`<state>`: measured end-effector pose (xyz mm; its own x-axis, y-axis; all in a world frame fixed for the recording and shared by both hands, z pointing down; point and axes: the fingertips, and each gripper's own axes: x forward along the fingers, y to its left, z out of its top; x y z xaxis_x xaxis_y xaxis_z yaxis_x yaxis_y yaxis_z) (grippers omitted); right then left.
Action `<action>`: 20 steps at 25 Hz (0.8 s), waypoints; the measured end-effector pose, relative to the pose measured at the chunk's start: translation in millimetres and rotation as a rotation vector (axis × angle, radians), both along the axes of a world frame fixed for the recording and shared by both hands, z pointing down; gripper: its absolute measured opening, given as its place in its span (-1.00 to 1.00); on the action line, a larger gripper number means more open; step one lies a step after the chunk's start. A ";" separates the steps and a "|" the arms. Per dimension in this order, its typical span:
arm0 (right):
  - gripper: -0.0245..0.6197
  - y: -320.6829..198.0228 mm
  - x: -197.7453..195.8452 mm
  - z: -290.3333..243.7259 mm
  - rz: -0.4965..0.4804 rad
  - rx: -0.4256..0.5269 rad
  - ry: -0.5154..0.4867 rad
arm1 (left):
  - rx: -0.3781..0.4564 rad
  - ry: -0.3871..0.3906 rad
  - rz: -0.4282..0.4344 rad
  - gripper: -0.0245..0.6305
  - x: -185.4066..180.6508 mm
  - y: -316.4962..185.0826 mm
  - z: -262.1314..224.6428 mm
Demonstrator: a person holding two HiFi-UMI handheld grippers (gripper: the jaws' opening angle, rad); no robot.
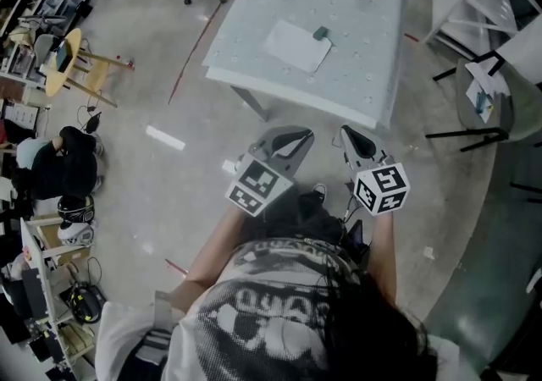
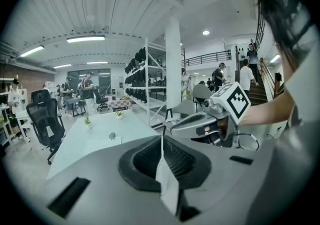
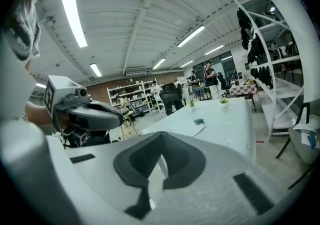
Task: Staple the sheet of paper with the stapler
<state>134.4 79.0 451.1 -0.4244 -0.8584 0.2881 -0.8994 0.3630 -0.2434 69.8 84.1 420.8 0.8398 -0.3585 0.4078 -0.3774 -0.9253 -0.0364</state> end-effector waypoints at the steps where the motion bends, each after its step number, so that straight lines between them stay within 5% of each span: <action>1: -0.93 0.1 -1.0 0.3 0.004 0.000 0.000 | -0.001 -0.001 0.005 -0.90 -0.4 0.1 0.4; 20: -0.93 -24.7 -35.0 -9.4 0.031 -0.015 0.048 | -0.029 0.045 0.070 -0.90 -17.9 -27.0 -4.0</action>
